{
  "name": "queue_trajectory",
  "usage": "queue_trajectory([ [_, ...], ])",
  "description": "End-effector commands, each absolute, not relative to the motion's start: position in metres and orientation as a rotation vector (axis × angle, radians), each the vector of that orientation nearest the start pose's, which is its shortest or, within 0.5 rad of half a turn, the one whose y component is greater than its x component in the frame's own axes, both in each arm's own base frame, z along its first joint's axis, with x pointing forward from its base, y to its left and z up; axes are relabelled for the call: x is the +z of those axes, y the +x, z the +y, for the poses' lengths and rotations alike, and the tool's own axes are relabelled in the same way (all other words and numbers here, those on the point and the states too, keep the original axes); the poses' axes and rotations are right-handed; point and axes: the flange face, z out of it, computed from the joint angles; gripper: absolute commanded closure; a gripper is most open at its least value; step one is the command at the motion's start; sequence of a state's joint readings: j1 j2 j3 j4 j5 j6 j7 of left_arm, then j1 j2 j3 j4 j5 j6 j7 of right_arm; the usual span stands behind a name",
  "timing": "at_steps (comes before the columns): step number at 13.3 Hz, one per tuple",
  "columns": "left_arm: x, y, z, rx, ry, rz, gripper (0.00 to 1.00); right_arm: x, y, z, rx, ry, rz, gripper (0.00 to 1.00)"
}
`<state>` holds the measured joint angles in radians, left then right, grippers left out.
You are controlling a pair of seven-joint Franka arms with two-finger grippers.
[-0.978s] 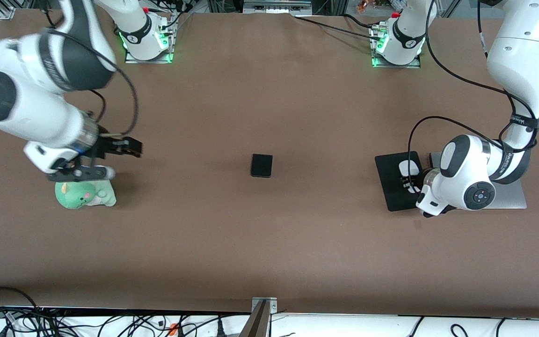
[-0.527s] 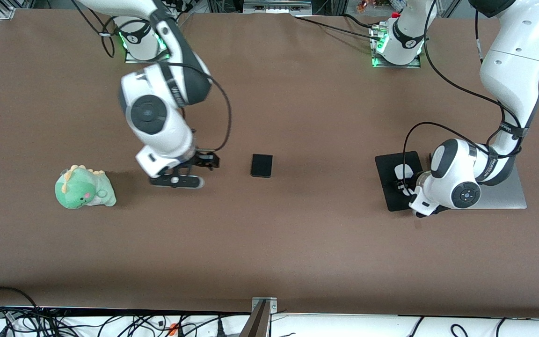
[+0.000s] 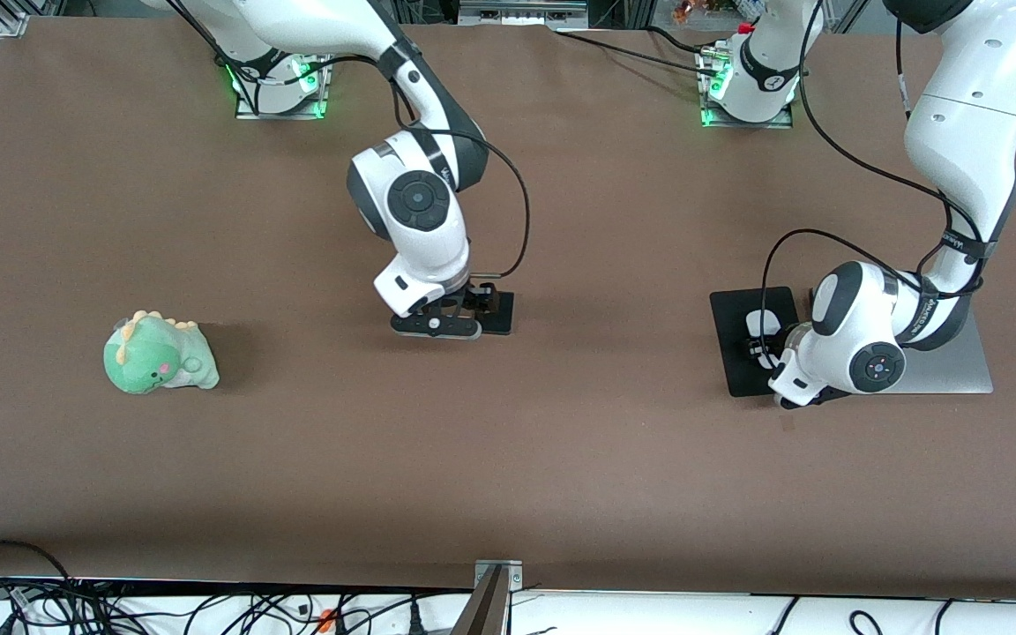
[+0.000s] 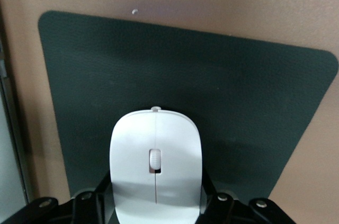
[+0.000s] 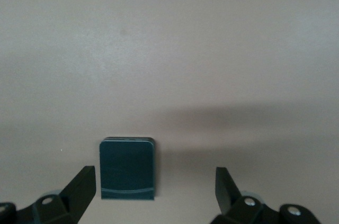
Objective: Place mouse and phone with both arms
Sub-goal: 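Lower the mouse onto the pad while the right gripper reaches the phone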
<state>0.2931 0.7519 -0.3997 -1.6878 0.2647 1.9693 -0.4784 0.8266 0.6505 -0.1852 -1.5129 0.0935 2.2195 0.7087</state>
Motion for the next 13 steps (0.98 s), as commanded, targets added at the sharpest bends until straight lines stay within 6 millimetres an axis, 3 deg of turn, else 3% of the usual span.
queue_trajectory([
  [1, 0.159, 0.627, -0.033, 0.595, -3.008, -0.361, 0.0, 0.259, 0.553, 0.469, -0.186, -3.105, 0.148, 0.0],
  [4, 0.17, 0.634, -0.032, 0.569, -3.015, -0.358, 0.0, 0.23, 0.54, 0.486, -0.215, -3.098, 0.16, 0.0],
  [6, 0.198, 0.648, -0.026, 0.521, -3.018, -0.38, 0.0, 0.211, 0.535, 0.492, -0.234, -3.093, 0.163, 0.0],
  [10, 0.297, 0.68, -0.024, 0.449, -3.01, -0.408, 0.0, 0.187, 0.53, 0.497, -0.271, -3.081, 0.164, 0.0],
  [13, 0.384, 0.686, -0.019, 0.327, -3.0, -0.435, 0.0, 0.177, 0.529, 0.497, -0.307, -3.099, 0.115, 0.0],
])
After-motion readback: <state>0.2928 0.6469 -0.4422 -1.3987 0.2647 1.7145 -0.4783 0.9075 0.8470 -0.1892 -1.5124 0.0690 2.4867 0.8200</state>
